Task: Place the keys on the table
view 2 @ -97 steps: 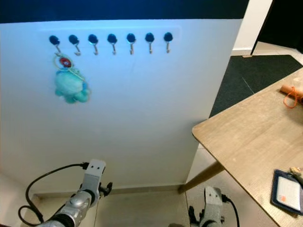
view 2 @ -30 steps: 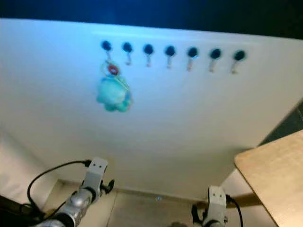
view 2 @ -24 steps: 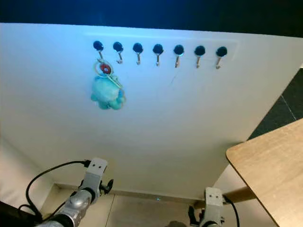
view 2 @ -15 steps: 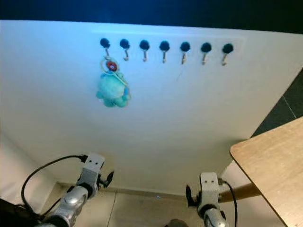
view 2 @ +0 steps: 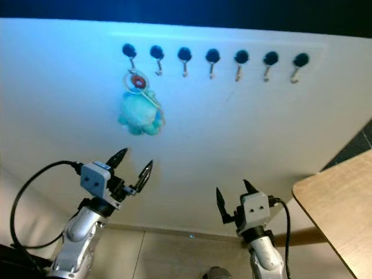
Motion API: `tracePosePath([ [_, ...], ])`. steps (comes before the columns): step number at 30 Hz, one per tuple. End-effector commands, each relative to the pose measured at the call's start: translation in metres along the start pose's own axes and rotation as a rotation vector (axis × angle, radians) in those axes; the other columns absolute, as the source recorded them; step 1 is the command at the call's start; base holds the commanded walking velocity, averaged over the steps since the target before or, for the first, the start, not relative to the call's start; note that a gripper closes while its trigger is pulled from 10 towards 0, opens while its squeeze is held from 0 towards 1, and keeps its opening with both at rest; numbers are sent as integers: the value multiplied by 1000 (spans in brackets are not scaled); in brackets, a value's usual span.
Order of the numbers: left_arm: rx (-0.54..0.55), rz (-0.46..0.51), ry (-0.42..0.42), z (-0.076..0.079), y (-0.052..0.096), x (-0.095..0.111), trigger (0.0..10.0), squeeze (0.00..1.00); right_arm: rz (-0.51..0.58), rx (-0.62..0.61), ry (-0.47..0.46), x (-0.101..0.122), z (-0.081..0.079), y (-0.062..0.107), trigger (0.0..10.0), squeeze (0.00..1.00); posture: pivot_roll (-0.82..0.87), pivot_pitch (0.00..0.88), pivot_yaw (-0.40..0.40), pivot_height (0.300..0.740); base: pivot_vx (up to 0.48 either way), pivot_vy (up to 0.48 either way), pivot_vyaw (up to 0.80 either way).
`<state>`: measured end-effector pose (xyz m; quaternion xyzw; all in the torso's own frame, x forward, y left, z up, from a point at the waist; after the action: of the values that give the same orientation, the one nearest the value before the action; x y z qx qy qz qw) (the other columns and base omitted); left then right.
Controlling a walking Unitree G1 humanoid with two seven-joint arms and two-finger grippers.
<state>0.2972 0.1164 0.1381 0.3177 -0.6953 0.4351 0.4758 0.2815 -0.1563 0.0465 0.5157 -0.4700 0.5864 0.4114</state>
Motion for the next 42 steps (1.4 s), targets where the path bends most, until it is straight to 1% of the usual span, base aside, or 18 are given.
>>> tracePosePath([
  [1,34,43,26,0,-7,15,10000,0,41,9,-5,10,-3,0,10000,0,13,106,-4,740,0,0,0],
  [2,44,63,33,-1,-11,23,10000,0,59,13,-6,15,-4,-1,10000,0,14,105,-5,740,0,0,0],
  [3,52,86,36,-1,-16,31,10000,310,80,25,-2,21,-6,-3,10000,0,13,106,-5,740,0,0,0],
  [4,57,99,39,-2,-18,36,10000,310,91,33,2,25,-7,-3,10000,0,13,106,-5,740,0,0,0],
  [5,61,116,43,-2,-22,43,10000,941,106,46,0,30,-10,-4,10000,0,15,107,-6,740,0,0,0],
  [8,66,133,51,-1,-27,51,10000,1000,130,72,-18,39,-15,-6,10000,0,15,105,-6,740,0,0,0],
  [12,56,127,59,2,-32,59,10000,1000,139,180,-86,52,-35,-11,10000,0,14,102,-1,740,0,0,0],
  [13,50,125,65,4,-33,60,10000,455,135,227,-93,55,-43,-11,10000,0,16,100,0,740,0,0,0],
  [14,47,120,70,5,-34,61,10000,455,130,256,-96,57,-48,-10,10000,0,16,100,0,740,0,0,0],
  [15,35,115,81,7,-34,62,10000,0,133,290,-99,61,-53,-9,10000,0,16,100,0,740,0,0,0],
  [24,-21,115,150,18,-36,71,10000,0,191,381,-137,92,-65,-10,10000,0,21,91,-4,740,0,0,0],
  [35,-100,122,208,30,-41,80,10000,0,174,464,-141,97,-82,-6,10000,0,19,86,-5,740,0,0,0],
  [36,-118,130,214,33,-42,82,6392,0,177,472,-142,99,-84,-5,10000,0,20,85,-6,740,0,0,0],
  [37,-126,132,217,34,-43,83,4353,0,181,475,-144,101,-85,-6,10000,0,20,85,-6,740,0,0,0],
  [38,-126,132,217,34,-43,83,4353,0,181,475,-144,101,-85,-6,10000,0,20,85,-6,740,0,0,0],
  [39,-134,134,220,35,-44,84,2039,0,185,479,-144,103,-85,-6,10000,0,18,86,-4,740,0,0,0],
  [40,-141,134,221,36,-45,85,588,0,188,483,-144,105,-86,-6,10000,0,19,89,-2,740,0,0,0],
  [42,-149,134,223,37,-45,85,0,0,190,486,-145,106,-87,-6,10000,0,19,89,-2,740,0,0,0],
])
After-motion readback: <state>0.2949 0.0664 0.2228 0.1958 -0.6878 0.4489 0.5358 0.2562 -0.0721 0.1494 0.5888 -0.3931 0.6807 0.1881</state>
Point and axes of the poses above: a point about 5 cm out from each wrist's last joint towards the gripper, its own y axis pointing back from the gripper into the wrist, its own x axis along the axis of the wrist's last joint, z = x × y, the point moved 6 cm from there along -y, pointing out of the wrist towards the gripper, and after that the axes turned 4 degrees about -y, right-handed, at the moved point
